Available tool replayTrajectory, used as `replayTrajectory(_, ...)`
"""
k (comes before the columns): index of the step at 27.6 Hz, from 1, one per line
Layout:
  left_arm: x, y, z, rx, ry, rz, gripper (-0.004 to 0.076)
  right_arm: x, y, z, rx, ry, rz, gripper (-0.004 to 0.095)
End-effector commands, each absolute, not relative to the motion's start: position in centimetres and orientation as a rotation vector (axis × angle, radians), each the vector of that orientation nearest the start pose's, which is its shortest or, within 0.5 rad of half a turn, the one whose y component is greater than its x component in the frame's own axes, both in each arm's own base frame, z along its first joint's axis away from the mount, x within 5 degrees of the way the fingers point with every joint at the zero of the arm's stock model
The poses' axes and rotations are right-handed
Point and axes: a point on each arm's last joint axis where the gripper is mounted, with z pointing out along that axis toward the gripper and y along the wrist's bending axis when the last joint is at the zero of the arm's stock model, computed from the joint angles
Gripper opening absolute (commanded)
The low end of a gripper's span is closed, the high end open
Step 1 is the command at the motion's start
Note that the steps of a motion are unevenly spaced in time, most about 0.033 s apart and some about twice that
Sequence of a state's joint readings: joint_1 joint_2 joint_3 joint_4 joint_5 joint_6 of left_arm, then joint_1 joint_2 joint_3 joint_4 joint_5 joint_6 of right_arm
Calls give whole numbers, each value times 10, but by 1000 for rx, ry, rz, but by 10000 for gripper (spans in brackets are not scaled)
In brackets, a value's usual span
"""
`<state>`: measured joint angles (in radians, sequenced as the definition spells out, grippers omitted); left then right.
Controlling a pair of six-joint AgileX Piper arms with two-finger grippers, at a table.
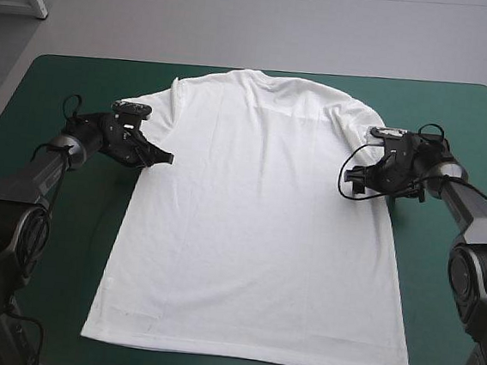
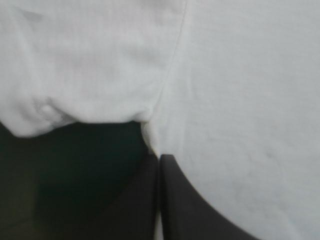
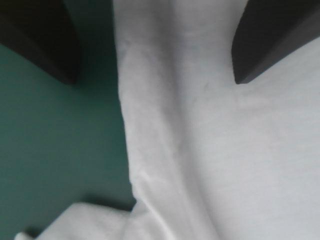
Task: Fold the cloth
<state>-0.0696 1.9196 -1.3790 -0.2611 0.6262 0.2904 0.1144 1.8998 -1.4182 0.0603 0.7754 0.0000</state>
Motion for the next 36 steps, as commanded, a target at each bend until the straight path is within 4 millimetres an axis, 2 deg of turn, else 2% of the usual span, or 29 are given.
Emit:
replayTrajectory(1, 404, -49, 219, 253, 2621, -234, -10, 409, 48, 236, -109, 2637, 142, 625)
replayTrajectory(5, 404, -49, 219, 246, 2631, -242, -10, 413, 50, 233, -98, 2614, 163, 397)
replayTrajectory(8, 403, -49, 219, 228, 2642, -251, -10, 414, 49, 236, -96, 2593, 162, 161)
replayTrajectory(10, 401, -49, 227, 218, 2633, -252, -10, 413, 49, 241, -105, 2578, 157, 13)
replayTrajectory(11, 401, -49, 234, 218, 2613, -251, -10, 412, 49, 249, -108, 2561, 153, -13)
replayTrajectory(14, 397, -49, 268, 225, 2527, -248, -10, 407, 47, 280, -126, 2484, 136, -14)
replayTrajectory(17, 390, -47, 309, 232, 2443, -244, -10, 395, 44, 327, -149, 2376, 101, -14)
replayTrajectory(24, 351, -37, 435, 260, 2169, -101, -10, 347, 35, 438, -152, 2132, 35, -14)
replayTrajectory(32, 296, -26, 549, 253, 1852, 29, -10, 286, 28, 530, -134, 1859, 27, -14)
replayTrajectory(36, 275, -24, 580, 247, 1750, 37, -10, 258, 26, 563, -145, 1768, 28, -14)
